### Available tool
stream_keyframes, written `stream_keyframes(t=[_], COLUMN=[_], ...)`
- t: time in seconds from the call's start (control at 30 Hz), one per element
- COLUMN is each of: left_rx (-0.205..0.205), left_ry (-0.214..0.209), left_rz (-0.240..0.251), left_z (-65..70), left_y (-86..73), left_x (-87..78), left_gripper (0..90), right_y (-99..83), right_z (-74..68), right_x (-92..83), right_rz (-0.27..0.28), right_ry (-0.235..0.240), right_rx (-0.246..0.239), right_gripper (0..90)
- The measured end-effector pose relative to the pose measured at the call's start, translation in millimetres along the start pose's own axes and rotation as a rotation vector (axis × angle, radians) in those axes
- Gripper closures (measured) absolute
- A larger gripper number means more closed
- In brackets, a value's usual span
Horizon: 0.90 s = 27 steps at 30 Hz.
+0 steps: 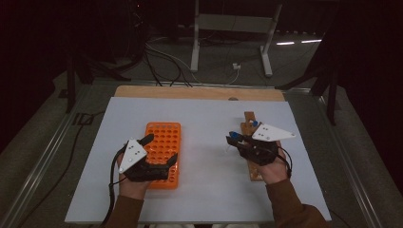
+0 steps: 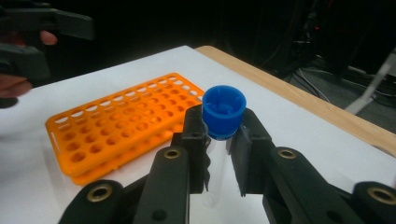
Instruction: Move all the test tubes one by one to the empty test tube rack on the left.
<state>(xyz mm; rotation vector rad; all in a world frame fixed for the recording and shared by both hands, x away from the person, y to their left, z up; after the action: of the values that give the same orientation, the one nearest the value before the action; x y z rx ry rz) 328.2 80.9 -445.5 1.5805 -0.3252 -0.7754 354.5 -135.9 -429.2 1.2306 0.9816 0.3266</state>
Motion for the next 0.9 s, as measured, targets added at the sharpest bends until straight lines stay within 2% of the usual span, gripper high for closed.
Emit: stream_keyframes(t=[0.33,0.57,0.67,0.77,0.83,0.9], left_rx=[0.01,-0.027,-0.018,0.008,0.015,0.023], left_ry=[-0.036,-0.068,-0.073,-0.088,-0.111,-0.115], left_rz=[-0.015,-0.06,-0.067,-0.073,-0.072,-0.066], left_z=[13.7,27.4,33.2,40.5,45.6,48.8], left_y=[-0.9,-1.9,-1.5,-1.0,0.0,1.5], left_x=[18.2,32.1,36.2,39.4,40.8,42.1], left_gripper=[3.2,6.6,9.3,17.0,19.5,22.8], right_y=[14.5,22.5,25.6,28.1,28.8,28.8], right_z=[-25.1,-43.6,-51.2,-57.7,-61.2,-63.6], right_x=[20.5,33.1,36.7,40.1,42.5,44.9], right_rz=[0.008,0.001,0.006,0.009,0.004,-0.005], right_ry=[0.06,0.097,0.123,0.149,0.155,0.155], right_rx=[-0.024,-0.045,-0.038,-0.027,-0.03,-0.036], right_gripper=[77.1,77.1,77.1,77.1,77.1,77.1])
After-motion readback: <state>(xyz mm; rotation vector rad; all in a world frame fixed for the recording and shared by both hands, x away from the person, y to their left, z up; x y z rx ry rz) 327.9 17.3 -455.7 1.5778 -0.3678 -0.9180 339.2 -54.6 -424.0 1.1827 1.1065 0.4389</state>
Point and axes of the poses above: each handheld gripper's, and its own axes: x roughly forward along the jaws, y roughly out of its top, z roughly to its right, the point moved 10 cm from there along x, roughly forward along the jaws, and after that the axes turned 4 degrees about -z, right-handed, at the moved point
